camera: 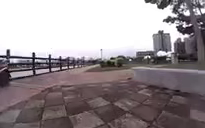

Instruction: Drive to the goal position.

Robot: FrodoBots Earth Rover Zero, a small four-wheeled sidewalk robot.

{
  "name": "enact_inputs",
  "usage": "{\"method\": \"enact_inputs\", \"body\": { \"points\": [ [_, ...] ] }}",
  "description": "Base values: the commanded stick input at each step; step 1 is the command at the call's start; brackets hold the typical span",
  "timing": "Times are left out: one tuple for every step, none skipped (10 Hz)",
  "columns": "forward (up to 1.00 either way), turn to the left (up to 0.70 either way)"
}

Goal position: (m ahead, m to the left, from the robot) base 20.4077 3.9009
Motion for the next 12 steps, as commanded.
{"method": "enact_inputs", "body": {
  "points": [
    [1.00, 0.00],
    [1.00, 0.00],
    [1.00, 0.00],
    [1.00, 0.00],
    [1.00, 0.00],
    [1.00, 0.40],
    [1.00, 0.40],
    [1.00, 0.40],
    [1.00, 0.40],
    [1.00, 0.40],
    [1.00, 0.40],
    [1.00, 0.05]
  ]
}}
